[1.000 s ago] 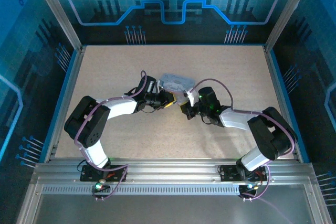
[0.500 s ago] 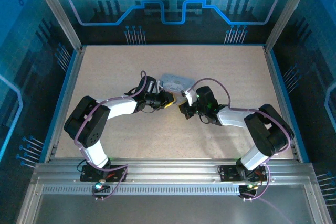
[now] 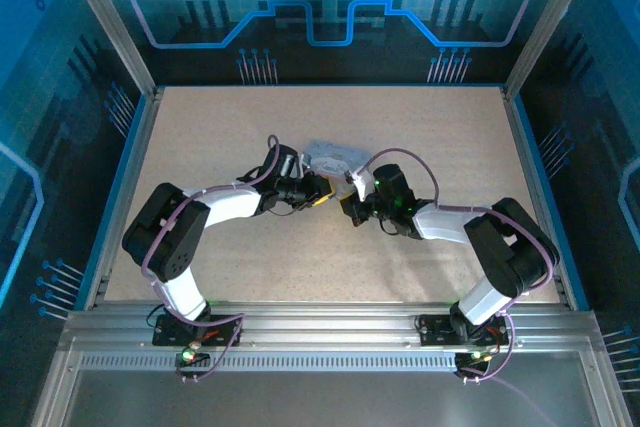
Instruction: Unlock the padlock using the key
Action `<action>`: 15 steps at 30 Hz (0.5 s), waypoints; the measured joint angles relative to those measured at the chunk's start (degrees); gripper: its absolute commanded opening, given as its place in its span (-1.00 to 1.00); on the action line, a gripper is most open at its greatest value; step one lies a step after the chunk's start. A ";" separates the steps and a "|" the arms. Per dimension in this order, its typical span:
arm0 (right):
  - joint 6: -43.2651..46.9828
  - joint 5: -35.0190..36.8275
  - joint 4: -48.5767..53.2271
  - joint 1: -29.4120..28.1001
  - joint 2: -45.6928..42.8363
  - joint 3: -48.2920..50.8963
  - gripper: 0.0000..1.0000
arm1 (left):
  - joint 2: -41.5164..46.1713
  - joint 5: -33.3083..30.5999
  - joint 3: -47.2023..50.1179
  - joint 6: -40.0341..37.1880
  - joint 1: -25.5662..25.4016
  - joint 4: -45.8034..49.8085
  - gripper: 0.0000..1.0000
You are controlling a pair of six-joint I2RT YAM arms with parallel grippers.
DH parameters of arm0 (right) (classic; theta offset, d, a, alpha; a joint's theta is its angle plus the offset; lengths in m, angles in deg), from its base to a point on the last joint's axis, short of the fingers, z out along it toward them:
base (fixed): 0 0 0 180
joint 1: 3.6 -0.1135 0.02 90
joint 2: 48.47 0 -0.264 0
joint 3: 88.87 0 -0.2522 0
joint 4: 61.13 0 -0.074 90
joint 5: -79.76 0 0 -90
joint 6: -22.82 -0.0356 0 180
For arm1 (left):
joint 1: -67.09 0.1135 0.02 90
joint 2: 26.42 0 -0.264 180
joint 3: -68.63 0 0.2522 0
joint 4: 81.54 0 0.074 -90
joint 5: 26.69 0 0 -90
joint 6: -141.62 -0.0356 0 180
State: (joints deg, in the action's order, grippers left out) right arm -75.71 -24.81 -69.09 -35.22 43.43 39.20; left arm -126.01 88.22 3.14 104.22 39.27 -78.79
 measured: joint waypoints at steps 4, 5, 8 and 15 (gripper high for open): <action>-0.55 -0.04 -0.37 0.00 0.00 0.00 -1.00 | 0.00 0.00 0.00 0.00 0.00 -0.07 -0.79; -0.70 -0.07 -0.48 0.00 0.00 0.00 -1.00 | 0.00 0.00 0.00 0.00 0.00 -0.11 -0.79; -1.14 -0.07 -0.83 0.00 0.00 0.00 -1.00 | 0.00 0.00 0.00 0.00 0.00 -0.37 -0.79; -2.38 -0.02 -3.15 -0.33 1.36 0.00 -1.00 | 0.02 -0.70 0.00 0.02 0.00 -0.37 -0.79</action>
State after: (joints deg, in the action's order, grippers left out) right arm -78.09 -24.83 -72.24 -35.55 44.78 39.20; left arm -125.99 87.52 3.14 104.24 39.27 -79.16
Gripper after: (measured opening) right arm 0.050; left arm 0.213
